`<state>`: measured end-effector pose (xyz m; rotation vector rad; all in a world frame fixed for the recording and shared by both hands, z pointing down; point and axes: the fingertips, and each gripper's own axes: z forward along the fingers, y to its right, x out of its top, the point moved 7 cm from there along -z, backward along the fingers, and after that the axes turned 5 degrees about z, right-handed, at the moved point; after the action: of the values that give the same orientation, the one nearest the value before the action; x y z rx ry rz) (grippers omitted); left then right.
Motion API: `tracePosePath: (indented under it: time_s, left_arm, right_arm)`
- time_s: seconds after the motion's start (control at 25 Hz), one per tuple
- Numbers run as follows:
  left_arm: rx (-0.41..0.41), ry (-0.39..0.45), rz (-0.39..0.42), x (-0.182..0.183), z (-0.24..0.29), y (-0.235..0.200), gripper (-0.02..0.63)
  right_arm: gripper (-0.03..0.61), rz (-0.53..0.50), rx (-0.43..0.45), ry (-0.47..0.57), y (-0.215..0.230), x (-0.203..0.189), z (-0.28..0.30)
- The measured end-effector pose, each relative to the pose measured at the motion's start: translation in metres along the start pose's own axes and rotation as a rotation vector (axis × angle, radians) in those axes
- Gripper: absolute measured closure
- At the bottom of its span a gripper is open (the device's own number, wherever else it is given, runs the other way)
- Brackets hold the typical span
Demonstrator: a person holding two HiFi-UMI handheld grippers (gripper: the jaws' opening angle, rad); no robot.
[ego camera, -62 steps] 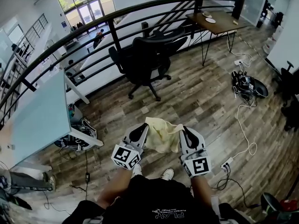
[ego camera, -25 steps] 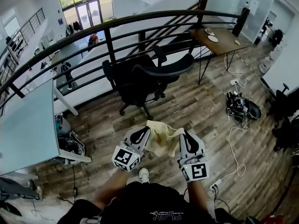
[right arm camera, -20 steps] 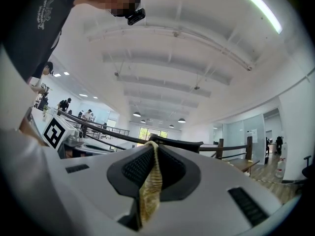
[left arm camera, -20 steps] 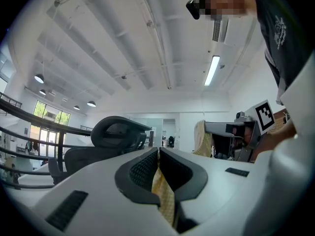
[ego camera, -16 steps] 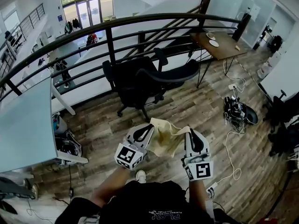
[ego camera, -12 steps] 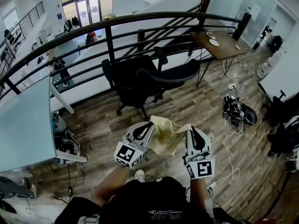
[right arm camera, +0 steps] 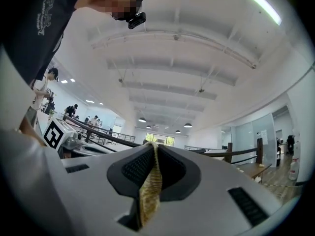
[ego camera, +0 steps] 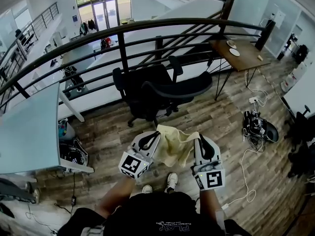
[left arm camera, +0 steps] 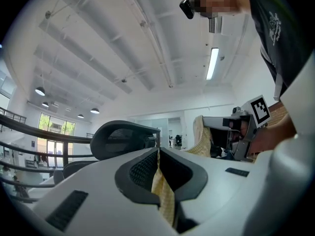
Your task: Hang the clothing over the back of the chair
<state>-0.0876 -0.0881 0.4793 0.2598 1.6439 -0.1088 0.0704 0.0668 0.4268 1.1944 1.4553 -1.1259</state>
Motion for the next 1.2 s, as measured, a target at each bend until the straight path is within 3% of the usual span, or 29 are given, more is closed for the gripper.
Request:
tracePosePath:
  time_s: [0.52,1.2]
  left_arm:
    - [0.093,0.026,0.020,0.021,0.038,0.004,0.588]
    - [0.266,0.093,0.182,0.093,0.076,-0.012,0.588]
  right_arm:
    - [0.540,0.076,0.125,0.078,0.058,0.005,0.032]
    - [0.540,0.080,0.266,0.252,0.111,0.050,0.089]
